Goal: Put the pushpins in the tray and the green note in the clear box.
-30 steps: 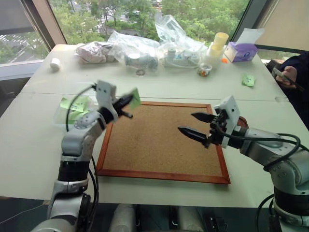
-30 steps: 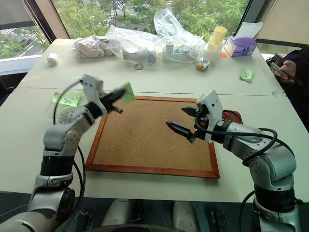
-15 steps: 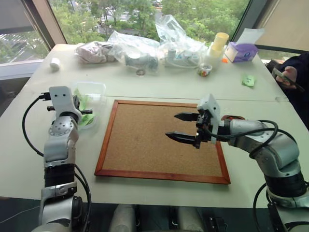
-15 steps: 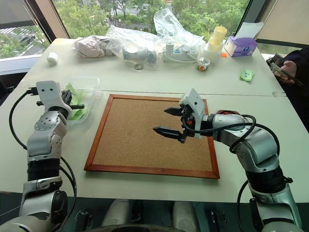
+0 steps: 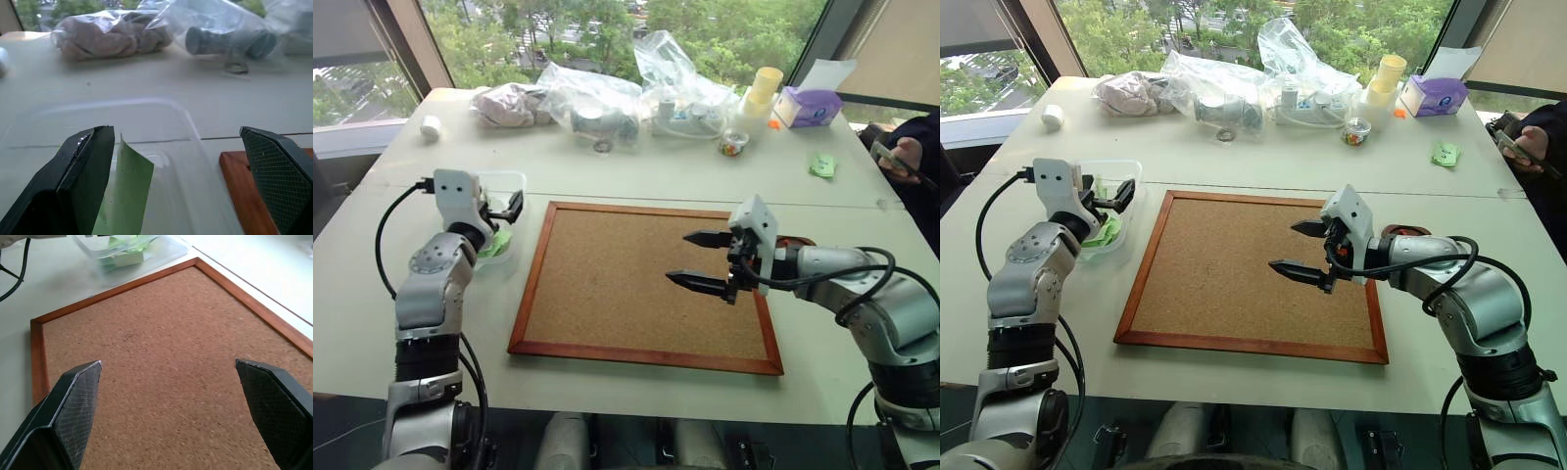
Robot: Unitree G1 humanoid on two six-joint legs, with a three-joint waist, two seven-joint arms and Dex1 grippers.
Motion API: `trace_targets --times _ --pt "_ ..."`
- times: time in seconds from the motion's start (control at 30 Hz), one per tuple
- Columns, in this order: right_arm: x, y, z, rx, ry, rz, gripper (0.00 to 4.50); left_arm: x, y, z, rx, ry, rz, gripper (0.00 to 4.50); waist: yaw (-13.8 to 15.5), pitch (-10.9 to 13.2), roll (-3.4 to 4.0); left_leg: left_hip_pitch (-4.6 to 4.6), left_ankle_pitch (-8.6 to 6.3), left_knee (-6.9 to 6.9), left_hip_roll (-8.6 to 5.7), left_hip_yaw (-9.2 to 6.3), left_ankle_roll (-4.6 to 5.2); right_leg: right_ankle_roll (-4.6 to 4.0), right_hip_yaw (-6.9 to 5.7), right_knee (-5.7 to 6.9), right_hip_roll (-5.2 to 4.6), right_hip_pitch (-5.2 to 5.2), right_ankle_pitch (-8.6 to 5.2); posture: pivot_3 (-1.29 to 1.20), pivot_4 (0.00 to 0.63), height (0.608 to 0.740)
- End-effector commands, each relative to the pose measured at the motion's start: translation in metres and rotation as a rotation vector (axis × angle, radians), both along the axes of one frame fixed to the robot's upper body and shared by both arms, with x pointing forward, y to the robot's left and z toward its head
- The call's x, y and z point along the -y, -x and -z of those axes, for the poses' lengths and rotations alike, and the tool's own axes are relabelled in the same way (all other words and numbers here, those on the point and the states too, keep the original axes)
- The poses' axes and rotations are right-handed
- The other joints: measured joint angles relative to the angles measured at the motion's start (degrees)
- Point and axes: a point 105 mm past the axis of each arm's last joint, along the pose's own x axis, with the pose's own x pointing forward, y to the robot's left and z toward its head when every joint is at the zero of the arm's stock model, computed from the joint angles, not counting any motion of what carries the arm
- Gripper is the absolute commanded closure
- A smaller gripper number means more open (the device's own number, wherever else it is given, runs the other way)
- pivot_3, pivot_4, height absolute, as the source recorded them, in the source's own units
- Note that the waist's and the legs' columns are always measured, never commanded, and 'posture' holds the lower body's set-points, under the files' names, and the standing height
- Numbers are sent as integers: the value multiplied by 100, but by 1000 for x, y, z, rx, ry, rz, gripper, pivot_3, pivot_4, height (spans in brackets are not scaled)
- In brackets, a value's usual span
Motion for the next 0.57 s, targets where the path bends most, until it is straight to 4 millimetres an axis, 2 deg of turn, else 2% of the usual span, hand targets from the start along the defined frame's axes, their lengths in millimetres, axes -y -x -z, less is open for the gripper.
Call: trace_targets --times 0.03,0.17,0.3,0.43,0.57 --pt "8 1 -12 53 -2 23 0 22 8 -27 66 4 174 30 -6 0 0 0 0 0 0 0 0 0 0 0 0 0 0 0 150 740" --pt "26 5 -10 39 16 75 0 56 27 -32 22 -19 448 30 -6 0 0 0 0 0 1 0 -1 0 0 0 2 -1 0 0 150 740" --pt "42 12 -8 20 38 102 0 82 63 -19 -90 -61 737 30 -10 0 0 0 0 1 2 -1 -1 0 1 0 3 0 0 0 150 740" --pt "44 25 -5 -26 33 75 0 87 88 -2 -197 -113 895 30 -18 0 2 5 2 1 5 -1 -4 0 3 2 5 1 0 0 150 740" --pt "42 31 -1 -45 32 61 0 81 91 9 -244 -140 908 30 -14 1 2 15 3 1 6 -6 -6 -1 3 2 9 10 -1 0 150 740"
